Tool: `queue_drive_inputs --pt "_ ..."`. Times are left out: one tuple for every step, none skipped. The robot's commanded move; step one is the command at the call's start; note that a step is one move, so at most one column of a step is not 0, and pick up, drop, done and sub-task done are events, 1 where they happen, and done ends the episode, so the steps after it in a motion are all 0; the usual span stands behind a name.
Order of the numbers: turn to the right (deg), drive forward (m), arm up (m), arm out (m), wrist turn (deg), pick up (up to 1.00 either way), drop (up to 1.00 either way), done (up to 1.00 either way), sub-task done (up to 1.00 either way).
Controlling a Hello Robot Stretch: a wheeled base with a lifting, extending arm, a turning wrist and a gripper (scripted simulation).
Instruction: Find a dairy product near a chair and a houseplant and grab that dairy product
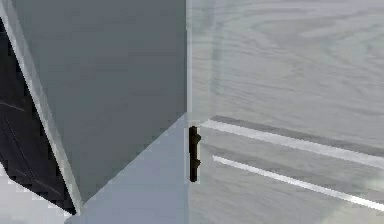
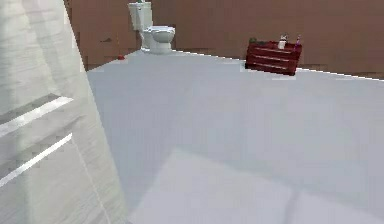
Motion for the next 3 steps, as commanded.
queue_drive_inputs --pt "0.0 0.05 0.0 0.0 0.0 0.0 0.0 0.0 0.0" --pt "-45.0 0.0 0.0 0.0 0.0 0.0 0.0 0.0 0.0" --pt "-15.0 0.0 0.0 0.0 0.0 0.0 0.0 0.0 0.0"
